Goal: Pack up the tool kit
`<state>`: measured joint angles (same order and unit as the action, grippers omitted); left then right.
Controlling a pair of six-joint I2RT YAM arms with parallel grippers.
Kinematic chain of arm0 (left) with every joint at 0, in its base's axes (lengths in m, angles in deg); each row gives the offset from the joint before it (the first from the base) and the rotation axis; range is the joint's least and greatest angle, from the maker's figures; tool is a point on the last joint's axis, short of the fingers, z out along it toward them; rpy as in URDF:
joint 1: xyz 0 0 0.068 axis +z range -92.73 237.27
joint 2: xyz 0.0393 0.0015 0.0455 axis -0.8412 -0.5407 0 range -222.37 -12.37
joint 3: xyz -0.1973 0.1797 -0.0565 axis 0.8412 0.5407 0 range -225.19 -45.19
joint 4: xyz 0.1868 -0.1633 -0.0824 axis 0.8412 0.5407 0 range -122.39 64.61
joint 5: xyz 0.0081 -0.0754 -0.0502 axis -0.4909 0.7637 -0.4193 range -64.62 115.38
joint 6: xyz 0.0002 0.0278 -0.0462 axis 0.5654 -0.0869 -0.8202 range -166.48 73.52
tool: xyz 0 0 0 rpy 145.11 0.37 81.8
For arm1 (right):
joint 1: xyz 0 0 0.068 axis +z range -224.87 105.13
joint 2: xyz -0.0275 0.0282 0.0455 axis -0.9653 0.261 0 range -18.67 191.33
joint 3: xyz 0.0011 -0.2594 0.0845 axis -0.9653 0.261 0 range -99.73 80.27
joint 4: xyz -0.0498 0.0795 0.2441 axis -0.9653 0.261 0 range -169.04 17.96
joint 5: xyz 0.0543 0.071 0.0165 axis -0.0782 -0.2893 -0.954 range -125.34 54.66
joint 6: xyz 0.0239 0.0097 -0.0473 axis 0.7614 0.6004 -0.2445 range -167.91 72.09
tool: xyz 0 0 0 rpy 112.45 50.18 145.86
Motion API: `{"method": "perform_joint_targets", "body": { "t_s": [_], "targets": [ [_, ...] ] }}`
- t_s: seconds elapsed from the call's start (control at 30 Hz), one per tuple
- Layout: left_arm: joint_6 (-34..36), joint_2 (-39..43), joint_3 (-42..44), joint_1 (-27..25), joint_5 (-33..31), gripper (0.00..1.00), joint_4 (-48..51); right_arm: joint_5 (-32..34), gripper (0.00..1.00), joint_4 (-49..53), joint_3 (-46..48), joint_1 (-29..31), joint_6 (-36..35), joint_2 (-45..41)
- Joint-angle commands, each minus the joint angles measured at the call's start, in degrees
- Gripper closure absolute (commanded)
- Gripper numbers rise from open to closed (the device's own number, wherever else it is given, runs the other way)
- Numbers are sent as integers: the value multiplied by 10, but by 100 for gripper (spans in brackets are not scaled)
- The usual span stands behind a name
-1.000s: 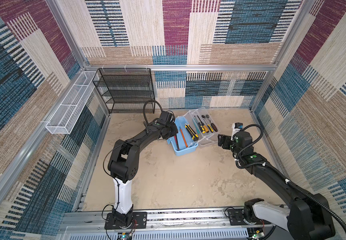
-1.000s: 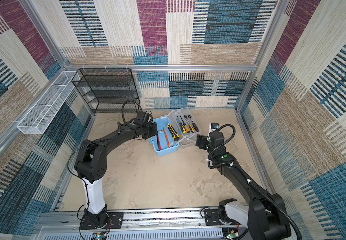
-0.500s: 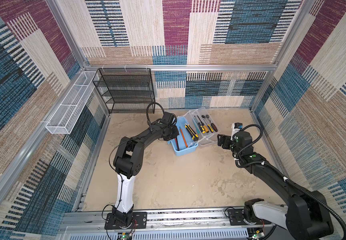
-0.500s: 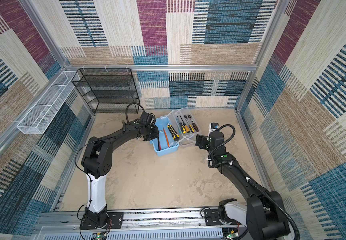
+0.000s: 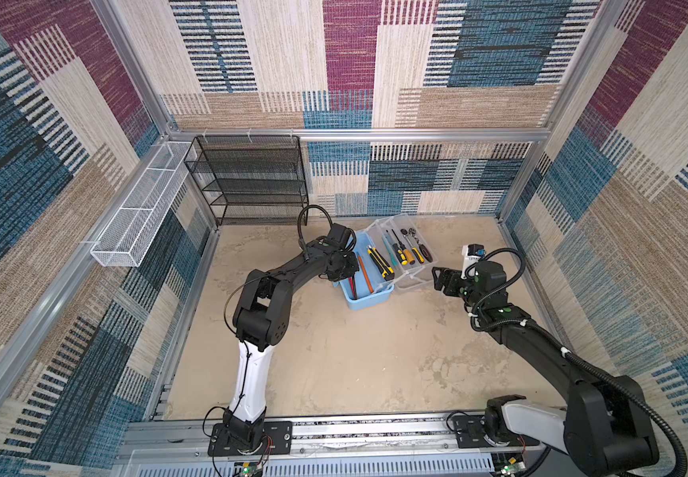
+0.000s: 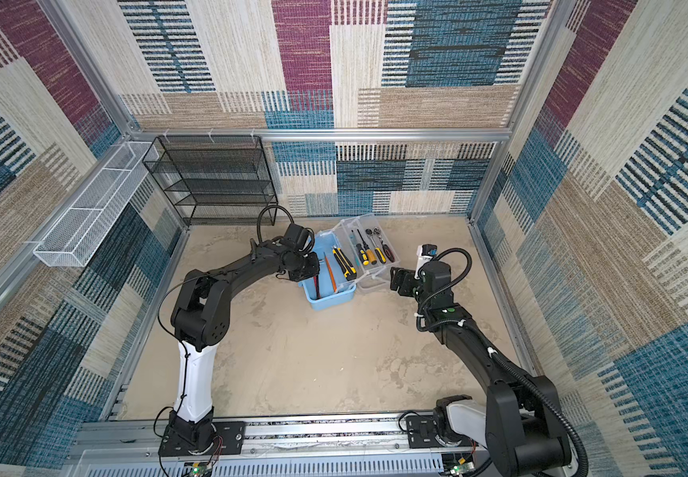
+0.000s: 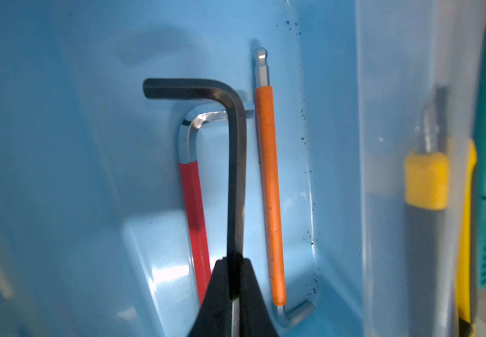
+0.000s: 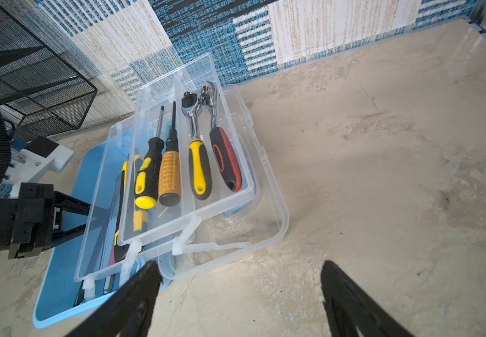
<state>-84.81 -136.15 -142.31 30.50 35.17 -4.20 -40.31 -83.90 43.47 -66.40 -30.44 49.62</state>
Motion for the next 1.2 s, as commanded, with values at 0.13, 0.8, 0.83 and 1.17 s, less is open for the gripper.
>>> {"method": "perform_joint_targets", "body": {
  "t_s": [0.13, 0.8, 0.83, 1.17],
  "targets": [
    [21, 4, -14, -2, 31, 66, 16, -25, 11, -39, -5, -22, -8, 17],
    [52, 139, 104, -9, 19, 55, -19, -157, 9, -164, -61, -71, -37, 131],
    [54, 145, 111, -8, 15, 55, -20, -161, 9, -167, -66, -72, -38, 140],
    [66, 166, 183, -8, 34, 55, -42, -203, 9, -194, -99, -77, -25, 207]
  ]
}}
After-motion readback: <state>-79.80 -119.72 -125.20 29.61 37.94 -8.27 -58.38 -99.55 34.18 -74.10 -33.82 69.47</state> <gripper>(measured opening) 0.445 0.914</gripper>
